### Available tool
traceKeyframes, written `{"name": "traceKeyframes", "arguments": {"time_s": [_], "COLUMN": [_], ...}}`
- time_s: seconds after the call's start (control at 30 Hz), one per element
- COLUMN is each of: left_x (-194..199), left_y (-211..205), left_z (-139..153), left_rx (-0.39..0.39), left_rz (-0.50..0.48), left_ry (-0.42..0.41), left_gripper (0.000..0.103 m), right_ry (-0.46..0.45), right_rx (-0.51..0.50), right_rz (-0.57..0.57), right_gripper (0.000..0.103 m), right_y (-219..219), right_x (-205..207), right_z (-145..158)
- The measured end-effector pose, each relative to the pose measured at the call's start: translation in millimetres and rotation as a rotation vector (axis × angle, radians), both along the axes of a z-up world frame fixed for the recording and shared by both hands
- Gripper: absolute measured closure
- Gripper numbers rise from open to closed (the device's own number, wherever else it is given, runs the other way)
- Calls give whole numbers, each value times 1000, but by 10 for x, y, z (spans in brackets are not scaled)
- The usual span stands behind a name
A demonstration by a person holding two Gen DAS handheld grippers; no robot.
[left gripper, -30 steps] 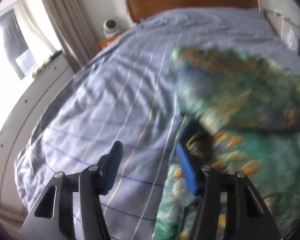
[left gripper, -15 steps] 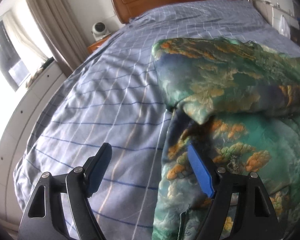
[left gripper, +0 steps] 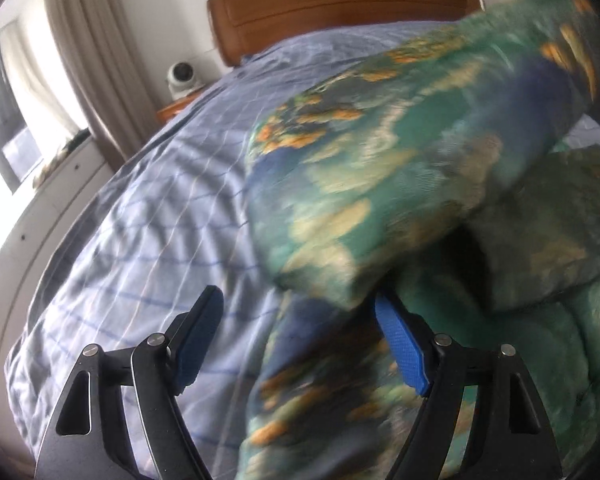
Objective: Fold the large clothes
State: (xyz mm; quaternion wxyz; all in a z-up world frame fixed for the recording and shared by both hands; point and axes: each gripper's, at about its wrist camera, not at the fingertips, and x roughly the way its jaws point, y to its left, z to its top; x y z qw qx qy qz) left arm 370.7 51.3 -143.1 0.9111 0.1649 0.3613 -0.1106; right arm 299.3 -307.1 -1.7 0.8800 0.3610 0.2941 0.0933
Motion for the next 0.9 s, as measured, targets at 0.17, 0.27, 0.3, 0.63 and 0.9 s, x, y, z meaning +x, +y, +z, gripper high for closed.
{"name": "traceKeyframes", "arguments": {"time_s": [0.17,0.27,0.3,0.63,0.9], "left_x": [310,406,421,356,-130], "left_y": [100,228,226,95,595], "left_z": [70,101,98,-208,-95], "left_rx": [-61,-156,-166,-33,47], "left_rz": [200,236,235,178,192], "left_ry": [-19,21,34,144,155], "left_gripper": [14,18,24,35,31], "right_ry": [-76,-127,-127,236,355], "right_rx": [3,16,11,-12,-49], "right_rz": [15,0,-9,-163,-146], "right_gripper": [91,91,91,92,68], "right_y": [97,44,7,-617,-754], "right_x": [-100,-199,-220,-247,-369], "right_z": [299,414,414,-1162,-1717]}}
